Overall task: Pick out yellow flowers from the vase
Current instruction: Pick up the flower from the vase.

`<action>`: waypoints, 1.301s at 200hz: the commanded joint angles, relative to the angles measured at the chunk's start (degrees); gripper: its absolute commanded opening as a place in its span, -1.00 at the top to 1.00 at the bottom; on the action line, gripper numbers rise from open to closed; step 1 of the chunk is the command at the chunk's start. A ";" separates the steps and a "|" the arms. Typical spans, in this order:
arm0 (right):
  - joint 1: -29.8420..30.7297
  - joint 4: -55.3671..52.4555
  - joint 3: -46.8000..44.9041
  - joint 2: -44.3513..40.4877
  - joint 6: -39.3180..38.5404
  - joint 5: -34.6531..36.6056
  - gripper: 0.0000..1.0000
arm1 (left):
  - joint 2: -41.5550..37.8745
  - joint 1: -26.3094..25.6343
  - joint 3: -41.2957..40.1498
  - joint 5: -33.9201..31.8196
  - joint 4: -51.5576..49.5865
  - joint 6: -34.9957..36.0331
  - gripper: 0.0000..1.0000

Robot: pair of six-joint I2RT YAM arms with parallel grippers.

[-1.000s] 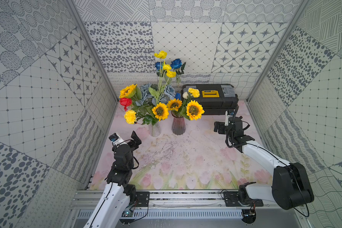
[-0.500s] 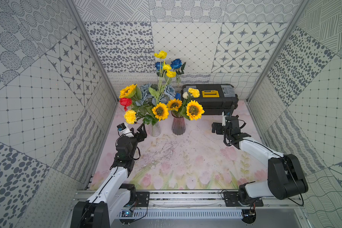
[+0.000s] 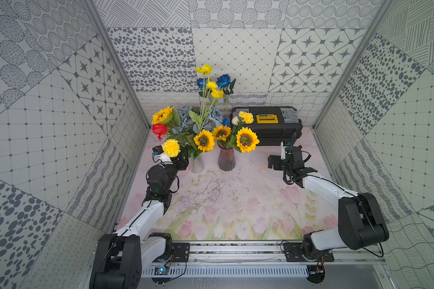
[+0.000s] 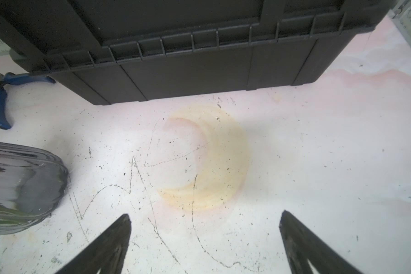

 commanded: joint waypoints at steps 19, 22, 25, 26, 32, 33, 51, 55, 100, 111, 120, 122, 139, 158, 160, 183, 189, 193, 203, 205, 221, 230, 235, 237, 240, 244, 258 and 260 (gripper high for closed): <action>0.28 -0.17 1.97 1.23 1.03 -1.56 -0.96 | -0.15 0.53 2.03 -0.13 6.37 2.27 0.01; 0.28 -0.25 2.00 1.24 1.02 -1.64 -0.96 | -0.13 0.52 2.35 -0.05 6.04 2.27 0.04; 0.28 -0.33 2.03 1.22 1.05 -1.73 -0.96 | -0.14 0.49 2.42 0.03 5.82 2.35 0.07; 0.28 -0.32 2.01 1.24 1.06 -1.69 -0.96 | -0.15 0.47 2.52 0.08 5.84 2.40 0.08; 0.28 -0.30 2.10 1.20 1.03 -1.69 -0.96 | 0.07 0.53 2.89 0.35 5.63 2.53 0.15; 0.28 -0.30 2.09 1.23 1.01 -1.67 -0.96 | 0.08 0.54 2.93 0.37 5.61 2.54 0.16; 0.24 -0.47 2.21 1.27 0.95 -1.57 -0.96 | 0.00 0.54 3.40 -0.11 4.69 3.01 0.36; 0.28 -0.60 2.28 1.27 0.96 -1.58 -0.96 | 0.01 0.49 3.33 -0.17 4.66 3.13 0.40; 0.28 -0.74 2.29 1.17 1.07 -1.68 -0.96 | -0.16 0.49 4.02 0.41 2.97 2.67 0.61; 0.24 -0.83 2.19 1.22 1.07 -1.82 -0.96 | -0.32 0.52 4.18 0.48 2.54 2.63 0.92; 0.28 -0.75 2.12 1.23 1.20 -1.87 -0.96 | -0.62 0.53 4.34 -0.13 2.10 2.22 1.00; 0.28 -0.75 2.09 1.26 1.24 -1.90 -0.96 | -0.67 0.54 4.37 -0.31 1.97 2.13 1.00; 0.28 -0.83 2.08 1.30 1.22 -1.74 -0.96 | -1.24 0.53 4.40 -0.47 1.61 2.27 1.00; 0.28 -0.83 2.18 1.43 1.16 -1.84 -0.96 | -2.32 0.52 4.34 -0.49 0.59 2.43 1.00; 0.28 -0.83 2.22 1.44 1.16 -1.89 -0.96 | -2.48 0.51 4.30 -0.56 0.45 2.44 1.00; 0.28 -0.92 2.48 1.70 1.25 -2.04 -0.96 | -4.65 0.54 4.31 -0.68 -1.52 2.95 1.00; 0.28 -0.97 2.48 1.78 1.32 -2.15 -0.96 | -5.33 0.47 4.40 -0.74 -2.34 3.16 1.00; 0.28 -1.01 2.52 1.83 1.28 -2.26 -0.96 | -5.86 0.53 4.54 -0.69 -2.99 3.22 1.00; 0.28 -0.92 2.53 1.91 1.41 -2.28 -0.96 | -7.24 0.51 4.94 -0.61 -4.67 3.49 1.00; 0.28 -0.92 2.57 1.95 1.35 -2.34 -0.96 | -7.47 0.53 5.00 -0.63 -5.04 3.57 1.00; 0.28 -0.92 2.52 1.92 1.44 -2.35 -0.96 | -9.72 0.52 5.82 -0.44 -7.73 3.90 1.00; 0.28 -0.87 2.53 1.83 1.46 -2.33 -0.96 | -11.07 0.54 6.19 -0.48 -9.12 4.15 1.00; 0.28 -0.83 2.58 1.79 1.42 -2.32 -0.96 | -11.72 0.58 6.44 -0.54 -10.05 4.24 1.00; 0.28 -0.83 2.60 1.68 1.49 -2.32 -0.96 | -11.97 0.50 6.54 -0.64 -10.38 4.35 1.00; 0.28 -0.83 2.58 1.68 1.47 -2.29 -0.96 | -12.46 0.47 6.70 -0.79 -10.93 4.49 1.00; 0.28 -0.83 2.56 1.66 1.47 -2.34 -0.96 | -13.03 0.50 6.92 -0.87 -11.61 4.74 1.00; 0.28 -0.67 2.55 1.52 1.34 -2.43 -0.96 | -14.91 0.48 7.43 -1.30 -13.71 5.39 1.00; 0.28 -0.68 2.59 1.53 1.36 -2.44 -0.96 | -15.14 0.48 7.51 -1.29 -13.98 5.43 1.00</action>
